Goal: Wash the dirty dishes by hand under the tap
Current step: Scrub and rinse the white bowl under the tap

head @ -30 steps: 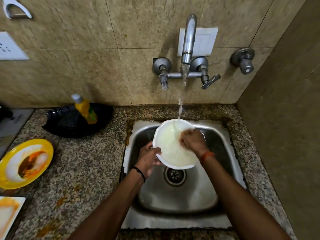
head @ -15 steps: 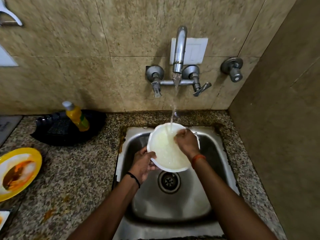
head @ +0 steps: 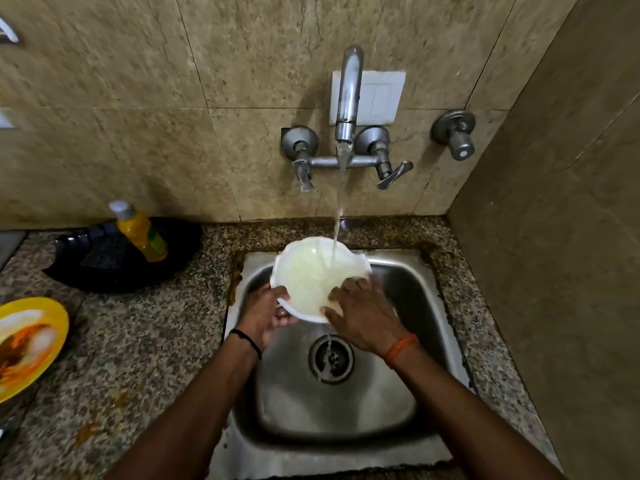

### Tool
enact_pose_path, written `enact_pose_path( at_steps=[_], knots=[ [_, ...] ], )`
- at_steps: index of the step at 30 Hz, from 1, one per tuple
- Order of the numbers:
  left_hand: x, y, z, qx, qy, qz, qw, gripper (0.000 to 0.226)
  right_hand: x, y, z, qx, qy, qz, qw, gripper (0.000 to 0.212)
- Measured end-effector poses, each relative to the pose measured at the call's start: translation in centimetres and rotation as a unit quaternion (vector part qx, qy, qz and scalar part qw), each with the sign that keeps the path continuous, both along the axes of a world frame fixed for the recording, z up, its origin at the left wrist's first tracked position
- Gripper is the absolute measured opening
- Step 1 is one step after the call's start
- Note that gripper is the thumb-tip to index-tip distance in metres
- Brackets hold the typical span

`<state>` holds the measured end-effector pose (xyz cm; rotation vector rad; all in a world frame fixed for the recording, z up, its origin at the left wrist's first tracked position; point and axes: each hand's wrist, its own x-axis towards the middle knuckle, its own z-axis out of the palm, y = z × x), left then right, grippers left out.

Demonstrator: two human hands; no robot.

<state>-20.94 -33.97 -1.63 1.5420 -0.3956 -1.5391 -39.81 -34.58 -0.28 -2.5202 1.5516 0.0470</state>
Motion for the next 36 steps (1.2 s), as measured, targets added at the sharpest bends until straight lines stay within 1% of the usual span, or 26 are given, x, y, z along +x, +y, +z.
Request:
enact_pose_path(
  at_steps=[1, 3, 5, 7, 9, 10, 11, 12, 13, 14, 15, 16, 19, 21, 23, 25, 26, 27, 28, 29, 30, 31, 32, 33, 34, 36],
  knots=[
    [0.2, -0.3, 0.3, 0.008, 0.006, 0.006, 1.000, 0.021, -0.8, 0.1, 0.1, -0.008, -0.017, 0.020, 1.000, 0.051],
    [0.8, -1.1, 1.1, 0.018, 0.007, 0.011, 1.000, 0.017, -2.0, 0.2, 0.2, -0.039, -0.019, 0.059, 0.997, 0.052],
    [1.0, -1.9, 1.6, 0.018, -0.016, -0.005, 1.000, 0.014, -2.2, 0.4, -0.2, -0.088, -0.039, 0.084, 0.992, 0.042],
    [0.7, -2.6, 2.6, 0.017, -0.046, -0.033, 0.998, 0.014, -2.0, 0.6, -0.4, -0.101, -0.113, 0.080, 0.985, 0.030],
    [0.1, -3.6, 3.3, 0.003, -0.069, -0.040, 0.997, 0.019, -2.0, 0.7, -0.4, -0.097, -0.196, 0.066, 0.973, 0.025],
    [-0.3, -4.2, 3.8, -0.014, -0.091, -0.030, 0.995, 0.025, -2.0, 0.6, -0.3, -0.084, -0.232, 0.048, 0.968, 0.025],
    [-0.8, -4.8, 4.2, -0.040, -0.147, -0.022, 0.988, 0.032, -1.9, 0.4, -0.2, -0.063, -0.265, 0.020, 0.962, 0.026],
    [-1.4, -5.3, 4.5, -0.070, -0.244, -0.032, 0.967, 0.040, -1.7, 0.2, 0.0, -0.037, -0.295, -0.013, 0.955, 0.029],
    [-2.0, -5.7, 5.0, -0.096, -0.358, -0.059, 0.927, 0.052, -1.5, 0.1, 0.2, -0.012, -0.326, -0.045, 0.944, 0.032],
    [-2.9, -5.8, 5.4, -0.118, -0.454, -0.092, 0.878, 0.061, -1.1, 0.0, 0.4, 0.006, -0.357, -0.073, 0.931, 0.032],
    [-3.9, -5.8, 5.7, -0.135, -0.506, -0.108, 0.845, 0.067, -0.9, -0.1, 0.6, 0.027, -0.389, -0.099, 0.916, 0.031],
    [-4.8, -5.8, 5.8, -0.146, -0.519, -0.112, 0.835, 0.067, -0.6, -0.3, 0.8, 0.050, -0.426, -0.127, 0.895, 0.029],
    [-7.1, -5.4, 4.7, -0.204, -0.476, -0.138, 0.844, 0.056, -0.4, -0.7, 1.4, 0.089, -0.551, -0.196, 0.806, 0.015],
    [-8.1, -4.4, 3.7, -0.282, -0.458, -0.169, 0.826, 0.052, -0.7, -1.3, 1.8, 0.112, -0.625, -0.227, 0.738, 0.019],
    [-8.2, -3.5, 2.7, -0.354, -0.460, -0.201, 0.789, 0.051, -1.1, -1.7, 2.0, 0.174, -0.698, -0.247, 0.649, 0.026],
    [-7.5, -3.2, 1.9, -0.400, -0.500, -0.233, 0.732, 0.053, -1.6, -1.9, 2.1, 0.250, -0.754, -0.259, 0.550, 0.035],
    [-6.9, -3.4, 1.5, -0.418, -0.523, -0.248, 0.700, 0.054, -1.8, -2.0, 2.2, 0.276, -0.770, -0.262, 0.512, 0.040],
    [-6.2, -3.8, 1.3, -0.434, -0.537, -0.263, 0.675, 0.056, -1.9, -2.0, 2.3, 0.295, -0.781, -0.263, 0.484, 0.042],
    [-5.6, -4.3, 1.2, -0.442, -0.534, -0.272, 0.667, 0.058, -2.1, -2.0, 2.3, 0.308, -0.788, -0.264, 0.463, 0.044],
    [-5.1, -4.8, 1.2, -0.438, -0.515, -0.277, 0.683, 0.059, -2.1, -1.9, 2.3, 0.314, -0.794, -0.266, 0.448, 0.043],
    [-4.6, -5.4, 1.3, -0.419, -0.479, -0.273, 0.722, 0.058, -2.1, -1.8, 2.3, 0.317, -0.797, -0.270, 0.438, 0.042],
    [-4.2, -5.9, 1.5, -0.386, -0.435, -0.265, 0.769, 0.055, -2.1, -1.7, 2.3, 0.317, -0.799, -0.274, 0.430, 0.039],
    [-4.0, -6.4, 1.7, -0.348, -0.401, -0.263, 0.806, 0.053, -2.1, -1.6, 2.2, 0.318, -0.802, -0.276, 0.423, 0.036],
    [-3.9, -6.8, 1.9, -0.315, -0.387, -0.264, 0.826, 0.052, -2.0, -1.6, 2.1, 0.321, -0.806, -0.277, 0.413, 0.035],
    [-4.1, -7.2, 2.1, -0.285, -0.394, -0.265, 0.832, 0.052, -2.0, -1.5, 2.0, 0.324, -0.808, -0.279, 0.404, 0.036],
    [-4.9, -7.7, 2.7, -0.225, -0.442, -0.258, 0.829, 0.052, -2.0, -1.4, 1.9, 0.335, -0.811, -0.283, 0.386, 0.041]
  ],
)
